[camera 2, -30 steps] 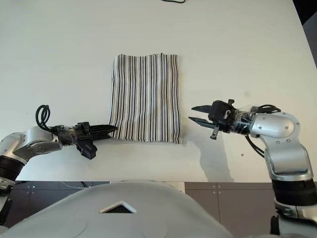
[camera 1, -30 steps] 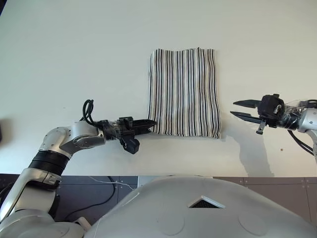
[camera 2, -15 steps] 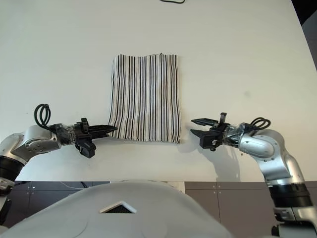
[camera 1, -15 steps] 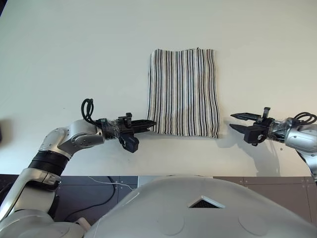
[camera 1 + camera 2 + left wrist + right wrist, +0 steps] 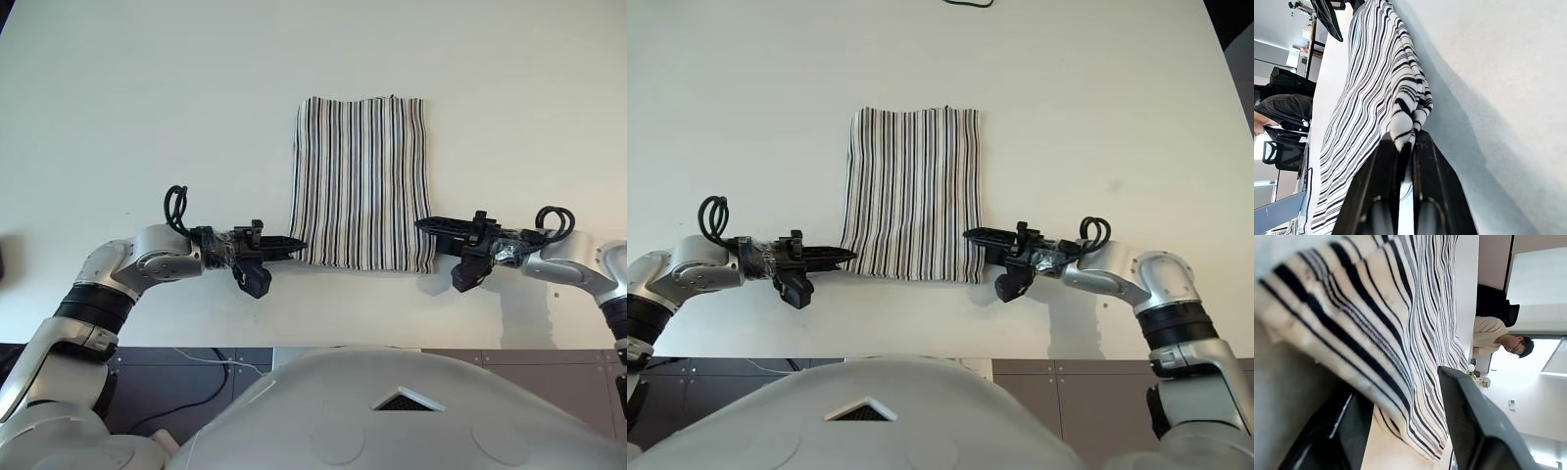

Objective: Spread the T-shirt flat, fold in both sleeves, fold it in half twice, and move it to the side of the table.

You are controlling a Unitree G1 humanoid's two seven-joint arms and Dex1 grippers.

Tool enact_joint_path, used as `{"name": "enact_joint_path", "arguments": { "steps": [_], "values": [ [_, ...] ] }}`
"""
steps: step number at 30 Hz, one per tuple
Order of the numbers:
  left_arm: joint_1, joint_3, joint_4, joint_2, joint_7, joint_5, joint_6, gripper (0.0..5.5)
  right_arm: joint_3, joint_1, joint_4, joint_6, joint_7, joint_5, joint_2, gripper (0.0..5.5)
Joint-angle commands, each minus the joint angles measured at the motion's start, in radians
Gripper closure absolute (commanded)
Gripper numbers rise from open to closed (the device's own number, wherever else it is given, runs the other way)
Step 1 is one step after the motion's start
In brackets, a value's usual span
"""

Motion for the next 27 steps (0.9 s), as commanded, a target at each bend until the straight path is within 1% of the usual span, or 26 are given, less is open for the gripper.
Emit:
{"name": "enact_joint_path", "arguments": {
  "steps": [1, 4, 8, 12, 17, 18, 19, 20, 27],
  "values": [
    [-0.002, -0.026, 0.037, 0.007, -0.04, 0.029, 0.008, 5.38, 0.092, -0.029, 0.05, 0.006, -0.042, -0.119, 0.022, 3.26],
    [-0.018, -0.033, 0.048, 0.002, -0.049, 0.028, 0.001, 5.38, 0.136, -0.026, 0.034, 0.008, -0.087, -0.145, 0.024, 3.26],
    [-0.024, -0.034, 0.058, 0.005, -0.053, 0.024, -0.005, 5.38, 0.165, 0.011, 0.01, 0.013, -0.147, -0.167, -0.015, 3.26],
    [-0.016, -0.029, 0.061, 0.007, -0.051, 0.024, -0.004, 5.38, 0.169, 0.046, -0.027, 0.025, -0.175, -0.153, -0.046, 3.26],
    [-0.026, -0.027, 0.07, 0.003, -0.047, 0.032, -0.009, 5.38, 0.173, 0.052, -0.039, 0.049, -0.18, -0.143, -0.048, 3.26],
    [-0.027, -0.026, 0.07, 0.002, -0.046, 0.033, -0.01, 5.38, 0.176, 0.054, -0.039, 0.051, -0.176, -0.138, -0.048, 3.44],
    [-0.026, -0.026, 0.07, 0.003, -0.046, 0.033, -0.012, 5.38, 0.18, 0.057, -0.036, 0.054, -0.17, -0.133, -0.049, 3.52],
    [-0.024, -0.026, 0.069, 0.005, -0.046, 0.033, -0.014, 5.38, 0.182, 0.06, -0.035, 0.057, -0.166, -0.129, -0.049, 3.8],
    [-0.004, -0.026, 0.051, 0.013, -0.052, 0.018, -0.019, 5.38, 0.2, 0.06, -0.031, 0.064, -0.126, -0.09, -0.051, 4.77]
  ]
}}
